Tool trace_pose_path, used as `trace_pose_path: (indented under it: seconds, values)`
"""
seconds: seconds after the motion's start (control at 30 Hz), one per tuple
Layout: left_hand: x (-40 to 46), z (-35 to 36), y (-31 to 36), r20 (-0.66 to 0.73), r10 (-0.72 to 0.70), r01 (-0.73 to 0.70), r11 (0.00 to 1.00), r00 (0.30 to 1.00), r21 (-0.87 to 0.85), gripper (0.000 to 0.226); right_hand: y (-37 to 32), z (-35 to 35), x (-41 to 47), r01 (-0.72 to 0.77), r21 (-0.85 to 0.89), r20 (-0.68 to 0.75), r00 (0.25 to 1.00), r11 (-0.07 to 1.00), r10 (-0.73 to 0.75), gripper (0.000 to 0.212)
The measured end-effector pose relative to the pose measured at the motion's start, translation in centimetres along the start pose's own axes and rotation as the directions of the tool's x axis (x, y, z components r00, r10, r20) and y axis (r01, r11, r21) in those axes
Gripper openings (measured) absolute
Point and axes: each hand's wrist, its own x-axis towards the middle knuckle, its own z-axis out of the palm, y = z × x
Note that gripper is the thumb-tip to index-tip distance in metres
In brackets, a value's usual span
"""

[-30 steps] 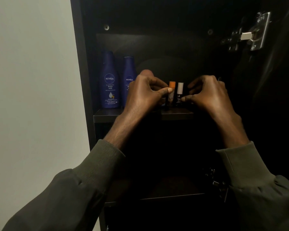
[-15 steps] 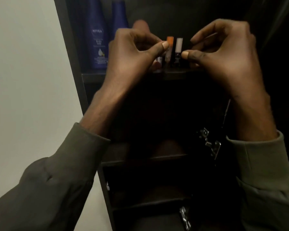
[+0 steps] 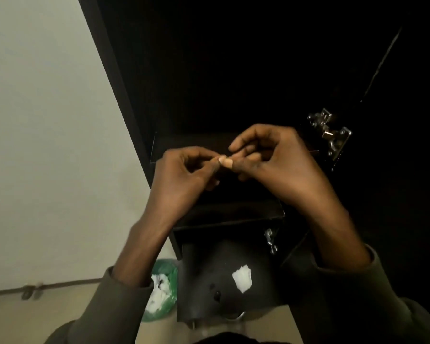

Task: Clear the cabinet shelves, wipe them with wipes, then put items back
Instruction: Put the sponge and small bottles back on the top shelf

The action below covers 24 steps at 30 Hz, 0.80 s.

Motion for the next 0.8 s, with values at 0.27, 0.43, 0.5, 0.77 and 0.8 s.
trace_pose_path:
  seconds: [0.27,0.43,0.5,0.77,0.8]
  values:
    - [-6.8,5.0,-16.8,0.153,-0.539,0.488,0.828,0.828,0.276,0.014,17.0,7.6,-4.2,-0.509,-0.052,0.273,0.82,0.859,0.502,0.017]
    - [-10.0,7.4,-24.9,0.222,-0.676,0.508,0.695,0.703,0.509,0.014,25.2,11.3,-7.7,-0.599,-0.251,0.284,0.706,0.761,0.649,0.014]
    - [-11.1,8.3,-26.4,0.28,-0.696,0.484,0.681,0.662,0.549,0.028,27.2,12.6,-8.9,-0.586,-0.301,0.296,0.693,0.752,0.658,0.013]
    - [-15.6,10.4,-33.9,0.476,-0.747,0.383,0.654,0.465,0.653,0.061,30.7,16.7,-13.1,-0.22,-0.643,0.443,0.674,0.734,0.591,0.045]
    - [-16.2,10.7,-36.3,0.465,-0.759,0.417,0.644,0.456,0.641,0.061,31.1,16.8,-13.3,-0.114,-0.679,0.477,0.682,0.726,0.553,0.037]
